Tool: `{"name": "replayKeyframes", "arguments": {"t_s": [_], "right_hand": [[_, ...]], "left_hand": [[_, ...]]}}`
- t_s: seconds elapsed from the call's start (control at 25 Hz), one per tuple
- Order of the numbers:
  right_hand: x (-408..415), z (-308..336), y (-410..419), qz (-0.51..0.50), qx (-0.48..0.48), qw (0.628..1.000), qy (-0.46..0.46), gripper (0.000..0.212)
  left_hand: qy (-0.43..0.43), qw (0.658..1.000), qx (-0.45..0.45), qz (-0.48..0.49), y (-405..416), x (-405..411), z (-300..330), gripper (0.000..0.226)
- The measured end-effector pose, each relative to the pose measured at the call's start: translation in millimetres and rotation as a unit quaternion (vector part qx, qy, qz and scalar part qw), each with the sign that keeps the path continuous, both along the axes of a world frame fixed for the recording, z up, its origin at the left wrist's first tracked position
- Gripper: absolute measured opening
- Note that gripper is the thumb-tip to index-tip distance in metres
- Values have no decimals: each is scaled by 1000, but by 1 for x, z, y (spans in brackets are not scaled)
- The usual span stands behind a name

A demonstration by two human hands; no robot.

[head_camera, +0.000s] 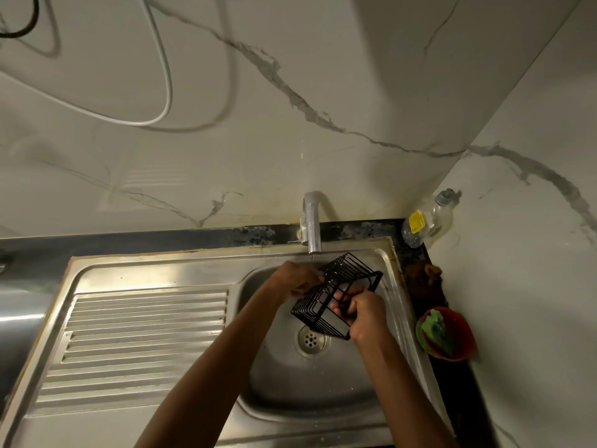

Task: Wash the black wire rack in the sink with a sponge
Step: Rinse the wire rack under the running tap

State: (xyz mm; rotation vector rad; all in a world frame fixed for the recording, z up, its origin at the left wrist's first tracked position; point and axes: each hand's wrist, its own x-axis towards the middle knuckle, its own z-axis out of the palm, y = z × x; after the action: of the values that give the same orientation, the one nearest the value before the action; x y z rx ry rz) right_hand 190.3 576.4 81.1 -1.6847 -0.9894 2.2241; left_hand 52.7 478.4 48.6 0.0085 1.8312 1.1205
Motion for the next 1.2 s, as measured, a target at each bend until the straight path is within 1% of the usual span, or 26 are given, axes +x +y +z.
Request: {"name": "replayKeyframes", "arguments": {"t_s": [0.12, 0.28, 0.36, 0.4, 0.44, 0.6, 0.64, 0.68, 0.8, 0.88, 0.96, 1.08, 1.2], "right_hand": [[11, -9, 1, 14, 1, 1000, -18, 31], [21, -14, 9, 31, 14, 999, -39, 32], [23, -15, 13, 46, 19, 997, -54, 34], [24, -15, 13, 53, 20, 997, -56, 35], [24, -15, 12, 59, 22, 996, -55, 34], [23, -16, 10, 72, 34, 996, -47, 34], [23, -16, 11, 72, 36, 996, -46, 34], [23, -16, 11, 74, 38, 996, -43, 33], [20, -12, 8, 97, 59, 993, -35, 34], [18, -10, 7, 114, 82, 990, -27, 35], [17, -9, 11, 119, 93, 988, -27, 34], [18, -8, 19, 109, 83, 990, -31, 33], [20, -6, 20, 100, 72, 992, -16, 33]], "left_hand": [[8, 1000, -1, -15, -5, 2, 2, 20], [-30, 999, 9, 6, -3, 4, 6, 21], [-28, 999, 32, -9, 0, 6, 8, 34], [-18, 999, 39, -19, 2, 7, 9, 39], [-6, 999, 36, -24, 4, 7, 5, 40], [88, 994, 19, -57, 6, 6, 2, 27], [107, 991, 17, -80, 5, 7, 6, 25], [108, 990, 21, -89, 5, 6, 8, 24], [53, 997, 0, -64, 1, 3, 12, 25], [-8, 1000, -20, -16, -3, 2, 12, 23], [-55, 998, -14, 21, -4, 4, 11, 22], [-70, 996, 12, 54, -6, 5, 10, 15], [-82, 993, 33, 76, -4, 6, 4, 20]]}}
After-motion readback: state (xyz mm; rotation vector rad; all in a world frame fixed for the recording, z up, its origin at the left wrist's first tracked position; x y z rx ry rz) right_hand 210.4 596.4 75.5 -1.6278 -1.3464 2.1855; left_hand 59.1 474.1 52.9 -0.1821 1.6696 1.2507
